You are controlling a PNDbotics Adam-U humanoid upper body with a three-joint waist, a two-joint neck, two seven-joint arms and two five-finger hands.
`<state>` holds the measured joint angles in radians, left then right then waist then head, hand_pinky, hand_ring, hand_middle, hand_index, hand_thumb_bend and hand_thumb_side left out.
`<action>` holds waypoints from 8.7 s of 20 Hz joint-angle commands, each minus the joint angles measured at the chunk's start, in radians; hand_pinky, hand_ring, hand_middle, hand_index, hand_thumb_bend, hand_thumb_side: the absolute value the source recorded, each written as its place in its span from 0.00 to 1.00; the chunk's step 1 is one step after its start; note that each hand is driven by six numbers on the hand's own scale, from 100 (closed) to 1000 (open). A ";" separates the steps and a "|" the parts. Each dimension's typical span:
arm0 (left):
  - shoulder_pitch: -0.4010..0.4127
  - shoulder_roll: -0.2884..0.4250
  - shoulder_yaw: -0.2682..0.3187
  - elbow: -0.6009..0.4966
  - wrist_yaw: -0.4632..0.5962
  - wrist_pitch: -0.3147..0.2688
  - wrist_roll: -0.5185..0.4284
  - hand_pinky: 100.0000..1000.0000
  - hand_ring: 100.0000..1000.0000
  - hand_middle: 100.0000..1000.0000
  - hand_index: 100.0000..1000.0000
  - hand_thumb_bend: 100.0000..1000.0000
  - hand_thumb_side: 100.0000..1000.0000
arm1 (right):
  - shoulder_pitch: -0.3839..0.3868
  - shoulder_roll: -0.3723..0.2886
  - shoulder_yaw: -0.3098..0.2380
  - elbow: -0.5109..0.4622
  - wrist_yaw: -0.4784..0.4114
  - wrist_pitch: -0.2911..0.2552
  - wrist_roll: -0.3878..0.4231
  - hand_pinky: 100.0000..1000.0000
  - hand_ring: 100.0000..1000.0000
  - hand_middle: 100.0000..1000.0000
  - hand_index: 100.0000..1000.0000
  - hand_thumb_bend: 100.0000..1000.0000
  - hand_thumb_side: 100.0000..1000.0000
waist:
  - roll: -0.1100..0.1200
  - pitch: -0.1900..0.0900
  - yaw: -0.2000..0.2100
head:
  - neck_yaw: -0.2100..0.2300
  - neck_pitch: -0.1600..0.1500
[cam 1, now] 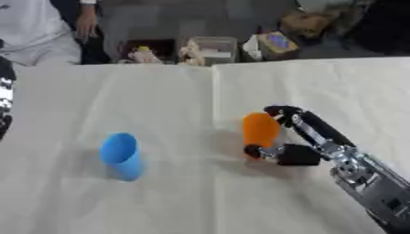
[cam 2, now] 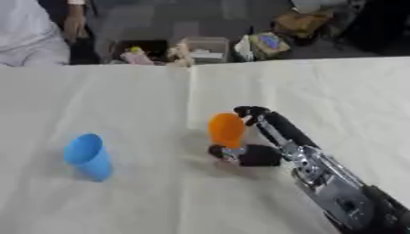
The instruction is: Pour the contents of one cup into another cup.
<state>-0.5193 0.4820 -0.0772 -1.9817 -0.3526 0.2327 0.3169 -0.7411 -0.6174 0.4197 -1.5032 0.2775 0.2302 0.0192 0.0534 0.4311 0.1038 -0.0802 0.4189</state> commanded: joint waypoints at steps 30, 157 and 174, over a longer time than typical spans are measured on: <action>-0.024 0.012 -0.002 -0.018 0.015 -0.009 -0.013 0.58 0.76 0.81 0.93 0.00 0.89 | -0.050 0.029 -0.003 0.073 0.040 -0.054 0.002 0.82 0.79 0.82 0.94 0.66 0.65 | 0.001 -0.006 0.017 | -0.014 -0.033; -0.095 0.056 -0.082 0.000 -0.280 0.141 -0.251 0.69 0.84 0.86 0.98 0.29 0.89 | 0.021 -0.152 -0.154 -0.496 -0.389 0.298 -0.196 0.47 0.45 0.46 0.58 0.00 0.34 | -0.027 -0.093 -0.004 | 0.086 0.109; -0.078 0.141 -0.120 0.064 -0.145 0.172 -0.415 0.82 0.93 0.97 1.00 0.78 0.95 | 0.029 -0.166 -0.162 -0.497 -0.414 0.306 -0.211 0.46 0.44 0.45 0.57 0.00 0.35 | -0.026 -0.099 -0.008 | 0.075 0.096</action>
<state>-0.5893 0.5780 -0.1970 -1.9120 -0.5279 0.3958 -0.1156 -0.6985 -0.7514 0.2715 -1.9826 -0.1270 0.5404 -0.1902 0.0283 0.3588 0.0949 -0.0030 0.5181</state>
